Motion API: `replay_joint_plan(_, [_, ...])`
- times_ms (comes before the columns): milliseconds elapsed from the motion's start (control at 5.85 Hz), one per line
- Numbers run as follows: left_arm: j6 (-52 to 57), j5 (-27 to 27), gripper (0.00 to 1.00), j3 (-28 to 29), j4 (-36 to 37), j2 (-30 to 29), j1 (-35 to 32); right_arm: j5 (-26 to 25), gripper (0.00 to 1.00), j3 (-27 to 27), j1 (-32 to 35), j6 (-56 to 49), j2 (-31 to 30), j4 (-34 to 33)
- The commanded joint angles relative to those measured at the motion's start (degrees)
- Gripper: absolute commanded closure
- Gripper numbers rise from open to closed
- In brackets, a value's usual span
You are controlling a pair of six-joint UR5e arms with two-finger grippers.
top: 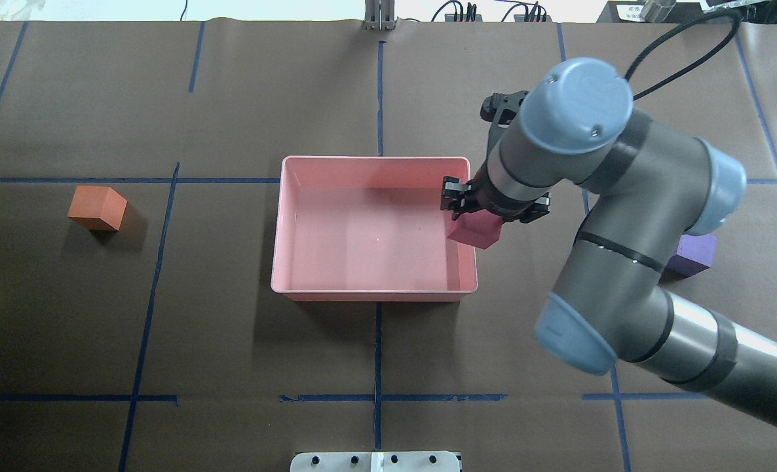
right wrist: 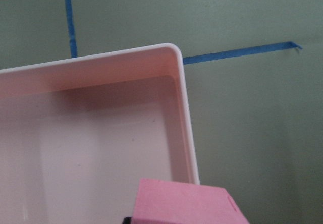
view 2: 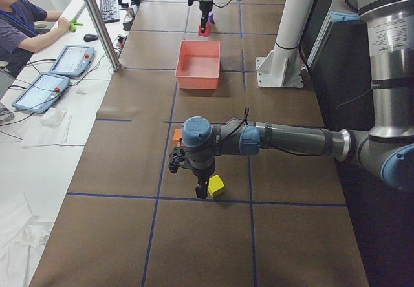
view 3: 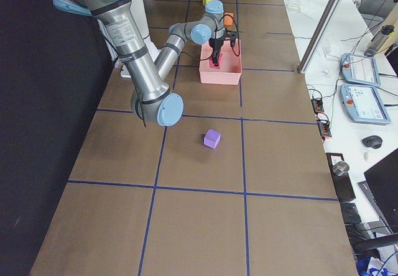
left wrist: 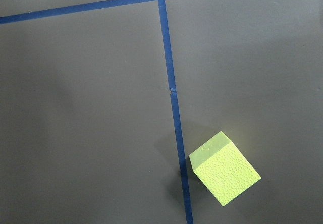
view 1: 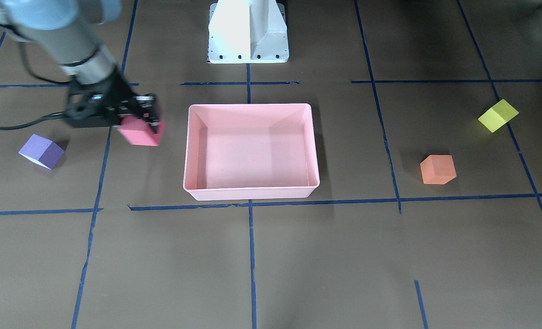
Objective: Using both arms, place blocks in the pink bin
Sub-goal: 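Carry the red block into the pink bin and release it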
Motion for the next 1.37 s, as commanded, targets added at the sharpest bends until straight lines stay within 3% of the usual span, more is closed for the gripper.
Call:
replay_joint_plan(0, [0.0, 0.0, 0.0, -0.6, 0.3, 0.0, -0.1, -3.3, 0.35, -5.0, -3.7, 2.7, 5.3, -0.6])
replay_joint_plan(171, [-0.1, 0.1, 0.0, -1.5, 0.6, 0.2, 0.0, -5.2, 0.0, -4.9, -4.2, 2.6, 5.2, -0.6])
replay_joint_plan(342, [-0.4, 0.0, 0.0, -1.5, -0.2, -0.3, 0.3, -4.9, 0.0, -4.6, -4.2, 1.7, 5.1, -0.6])
replay_joint_plan(684, [-0.4, 0.0, 0.0, 1.2, -0.2, -11.2, 0.8, -3.5, 0.0, -4.1, 0.2, -6.4, 4.6, -1.0])
replay_joint_plan(854, [-0.7, -0.1, 0.0, 1.9, -2.7, -12.0, 1.4, 1.6, 0.0, -4.1, 4.8, -11.6, 3.1, -1.0])
replay_joint_plan(1025, [-8.2, -0.1, 0.0, 1.7, -5.6, -12.0, 2.9, 6.1, 0.0, -4.2, 10.0, -18.6, 1.5, -1.1])
replay_joint_plan(1196, [-13.2, 0.3, 0.0, 2.3, -12.0, -11.7, 8.9, 10.8, 0.0, -4.2, 15.3, -27.0, -1.4, -1.1])
